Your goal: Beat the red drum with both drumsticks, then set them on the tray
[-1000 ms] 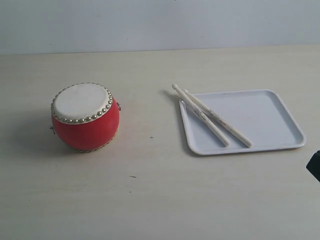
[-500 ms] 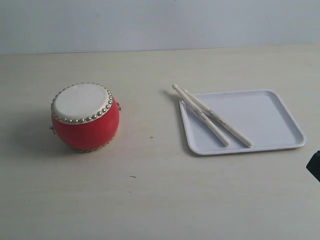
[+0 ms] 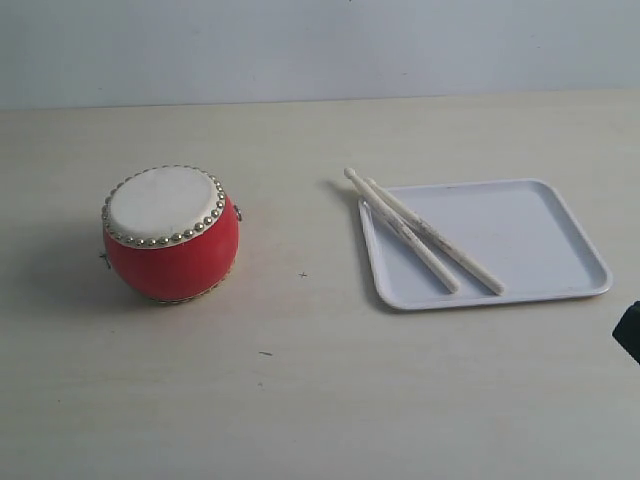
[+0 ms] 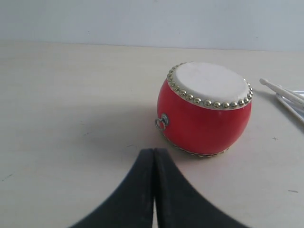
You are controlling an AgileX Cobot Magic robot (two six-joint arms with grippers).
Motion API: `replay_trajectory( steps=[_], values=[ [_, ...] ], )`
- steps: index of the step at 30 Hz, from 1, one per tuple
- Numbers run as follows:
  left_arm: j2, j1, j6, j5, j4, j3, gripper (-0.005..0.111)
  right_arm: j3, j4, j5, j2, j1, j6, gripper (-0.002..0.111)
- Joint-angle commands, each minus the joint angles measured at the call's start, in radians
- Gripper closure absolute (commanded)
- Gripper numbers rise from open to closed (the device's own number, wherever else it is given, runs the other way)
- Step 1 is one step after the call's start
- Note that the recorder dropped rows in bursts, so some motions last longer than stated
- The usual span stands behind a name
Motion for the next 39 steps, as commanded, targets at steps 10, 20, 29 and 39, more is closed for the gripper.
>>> replay_trajectory(
  steps=[10, 20, 29, 39],
  values=[
    [-0.006, 0.094, 0.02, -0.009, 0.006, 0.0, 0.107, 0.005, -0.002, -0.002, -0.005, 0.0, -0.001, 0.108],
    [-0.006, 0.098, 0.02, -0.009, 0.006, 0.0, 0.107, 0.005, -0.002, -0.002, -0.005, 0.0, -0.001, 0.108],
    [-0.006, 0.098, 0.02, -0.009, 0.006, 0.0, 0.107, 0.005, -0.002, -0.002, -0.005, 0.0, -0.001, 0.108],
    [-0.006, 0.098, 0.02, -0.009, 0.006, 0.0, 0.107, 0.005, -0.002, -0.002, -0.005, 0.0, -0.001, 0.108]
  ],
)
